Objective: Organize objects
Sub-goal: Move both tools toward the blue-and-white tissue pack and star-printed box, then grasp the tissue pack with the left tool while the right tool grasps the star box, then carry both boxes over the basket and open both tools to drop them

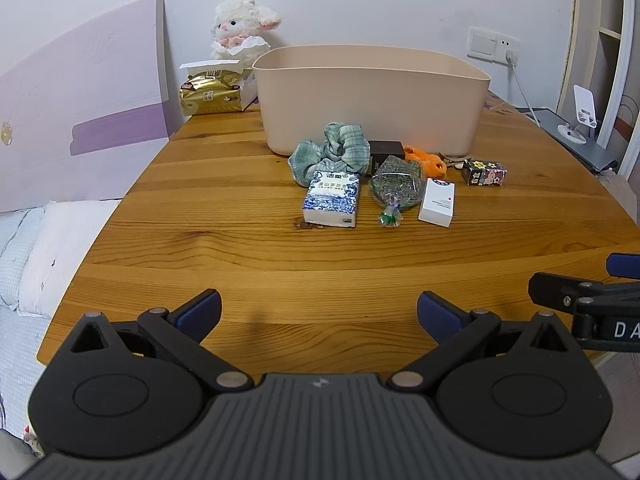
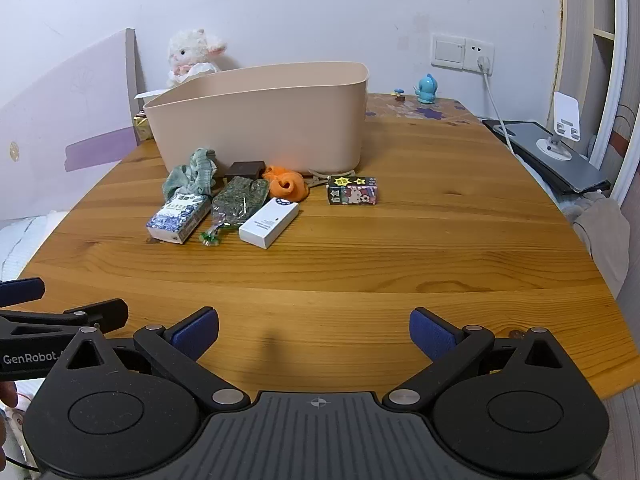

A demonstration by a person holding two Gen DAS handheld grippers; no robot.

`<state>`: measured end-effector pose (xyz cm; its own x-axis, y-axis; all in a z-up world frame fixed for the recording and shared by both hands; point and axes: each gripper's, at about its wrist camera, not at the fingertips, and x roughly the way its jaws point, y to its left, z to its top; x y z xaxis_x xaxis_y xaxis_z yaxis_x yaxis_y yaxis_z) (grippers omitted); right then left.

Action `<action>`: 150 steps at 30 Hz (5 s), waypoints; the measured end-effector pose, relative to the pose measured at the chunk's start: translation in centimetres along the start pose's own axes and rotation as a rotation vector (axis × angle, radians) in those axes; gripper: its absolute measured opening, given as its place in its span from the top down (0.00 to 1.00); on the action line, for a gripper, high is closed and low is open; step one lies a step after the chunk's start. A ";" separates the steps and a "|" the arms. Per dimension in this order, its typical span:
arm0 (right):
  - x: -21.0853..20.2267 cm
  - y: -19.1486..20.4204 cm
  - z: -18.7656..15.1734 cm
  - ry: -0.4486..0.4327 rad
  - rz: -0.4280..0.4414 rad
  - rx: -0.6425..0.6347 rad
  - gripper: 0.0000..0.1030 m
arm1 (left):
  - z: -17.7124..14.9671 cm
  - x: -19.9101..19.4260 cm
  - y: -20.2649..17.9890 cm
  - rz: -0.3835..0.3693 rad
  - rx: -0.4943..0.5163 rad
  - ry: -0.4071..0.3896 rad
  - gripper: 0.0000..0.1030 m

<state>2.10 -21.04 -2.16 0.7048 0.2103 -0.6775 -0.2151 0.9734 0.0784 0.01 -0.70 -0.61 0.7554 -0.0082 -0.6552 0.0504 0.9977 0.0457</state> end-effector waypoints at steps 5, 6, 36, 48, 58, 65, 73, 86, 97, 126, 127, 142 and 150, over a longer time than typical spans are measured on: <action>-0.1 -0.1 0.0 -0.006 -0.002 0.000 0.00 | 0.0 0.0 0.0 0.001 0.000 0.000 0.00; -0.1 -0.1 0.0 -0.007 -0.003 -0.001 0.00 | 0.0 0.0 0.0 0.001 -0.001 0.000 0.00; 1.8 -0.7 1.7 0.012 0.005 -0.007 0.00 | 1.3 2.0 0.5 0.012 0.002 0.036 0.00; 3.9 -1.4 3.8 0.005 -0.010 -0.002 0.00 | 3.2 4.3 0.7 0.019 -0.001 0.048 0.00; 6.7 -2.3 5.9 0.004 -0.034 -0.003 0.00 | 5.1 7.8 0.5 0.004 0.047 0.064 0.00; 10.0 -3.0 7.9 0.007 -0.073 -0.025 0.00 | 6.5 10.5 1.0 0.000 0.034 0.082 0.00; 14.1 -3.2 9.6 0.031 -0.096 -0.063 0.02 | 8.2 13.5 1.8 -0.021 -0.014 0.119 0.00; 15.9 -3.2 10.2 0.035 -0.074 -0.046 0.54 | 8.8 15.5 2.1 -0.041 -0.010 0.143 0.28; 11.7 -3.2 9.7 -0.013 -0.039 -0.034 0.55 | 8.3 12.8 2.0 -0.055 -0.015 0.146 0.54; 1.1 -0.2 18.1 -0.393 -0.007 -0.107 0.55 | 18.2 5.0 2.2 -0.050 0.010 -0.169 0.54; 1.3 0.0 18.6 -0.398 -0.010 -0.113 0.55 | 18.6 5.7 2.0 -0.047 0.010 -0.163 0.54; 11.0 1.8 22.9 -0.276 -0.063 -0.174 0.55 | 23.1 17.3 0.8 -0.032 0.016 -0.051 0.54; 15.9 1.4 22.9 -0.133 -0.059 -0.144 0.55 | 22.4 21.7 -0.2 -0.004 0.082 0.084 0.54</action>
<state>28.54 -14.23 3.93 0.8004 0.1724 -0.5742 -0.2585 0.9634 -0.0710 31.08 -2.57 2.07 0.6981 -0.0032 -0.7160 0.1095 0.9887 0.1023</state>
